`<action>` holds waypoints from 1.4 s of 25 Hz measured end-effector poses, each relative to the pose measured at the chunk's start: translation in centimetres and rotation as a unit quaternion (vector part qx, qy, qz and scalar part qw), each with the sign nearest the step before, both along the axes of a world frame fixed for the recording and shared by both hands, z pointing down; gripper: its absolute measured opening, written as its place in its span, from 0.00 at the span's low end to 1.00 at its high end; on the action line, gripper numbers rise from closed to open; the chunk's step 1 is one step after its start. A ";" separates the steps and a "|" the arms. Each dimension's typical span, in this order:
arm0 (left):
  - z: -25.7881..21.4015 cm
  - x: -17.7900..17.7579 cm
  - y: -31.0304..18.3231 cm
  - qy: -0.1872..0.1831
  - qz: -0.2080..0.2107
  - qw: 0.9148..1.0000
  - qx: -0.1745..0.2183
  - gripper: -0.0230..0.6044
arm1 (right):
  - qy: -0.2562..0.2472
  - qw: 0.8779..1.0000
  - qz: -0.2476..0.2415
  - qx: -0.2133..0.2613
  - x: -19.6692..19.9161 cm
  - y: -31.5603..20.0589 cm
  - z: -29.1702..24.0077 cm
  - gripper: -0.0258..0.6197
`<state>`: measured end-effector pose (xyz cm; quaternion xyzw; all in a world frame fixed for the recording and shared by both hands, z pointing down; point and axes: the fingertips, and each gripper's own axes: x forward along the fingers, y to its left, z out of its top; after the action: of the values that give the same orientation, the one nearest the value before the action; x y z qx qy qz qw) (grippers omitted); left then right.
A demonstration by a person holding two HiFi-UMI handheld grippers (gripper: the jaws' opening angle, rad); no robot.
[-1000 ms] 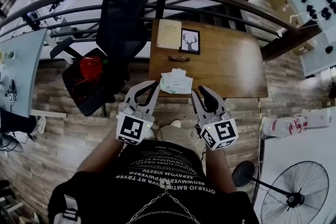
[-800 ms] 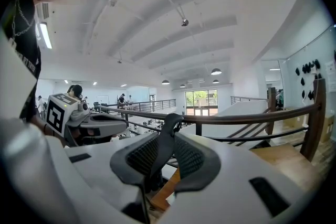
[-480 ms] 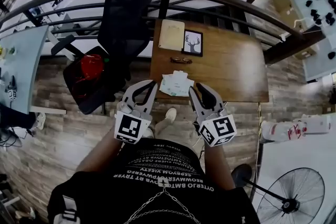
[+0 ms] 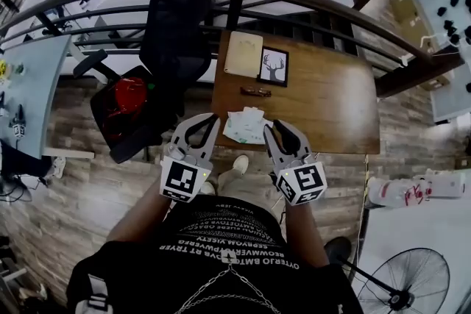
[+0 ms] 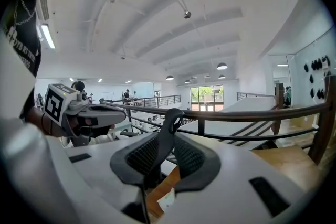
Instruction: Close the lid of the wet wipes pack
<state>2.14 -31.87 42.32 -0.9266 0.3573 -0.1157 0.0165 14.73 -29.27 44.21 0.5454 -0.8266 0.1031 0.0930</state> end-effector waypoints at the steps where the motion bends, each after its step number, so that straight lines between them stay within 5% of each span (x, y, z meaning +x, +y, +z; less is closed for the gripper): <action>1: 0.1 0.2 -0.2 -0.002 0.000 1.000 -0.001 0.08 | 0.002 1.000 0.000 -0.004 0.3 -0.3 0.4 0.19; 23: 6.1 6.0 -5.5 -0.039 -0.010 0.997 -0.061 0.08 | -0.003 0.991 -0.013 -0.130 6.8 -5.7 15.3 0.20; 35: 8.3 7.7 -8.1 -0.058 -0.030 0.995 -0.077 0.08 | -0.014 0.975 -0.051 -0.218 8.2 -8.5 25.6 0.22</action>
<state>9.79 -39.92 50.61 -0.9057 0.3735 -0.1970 -0.0381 22.91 -37.72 69.85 0.4678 -0.8121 0.2836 0.2031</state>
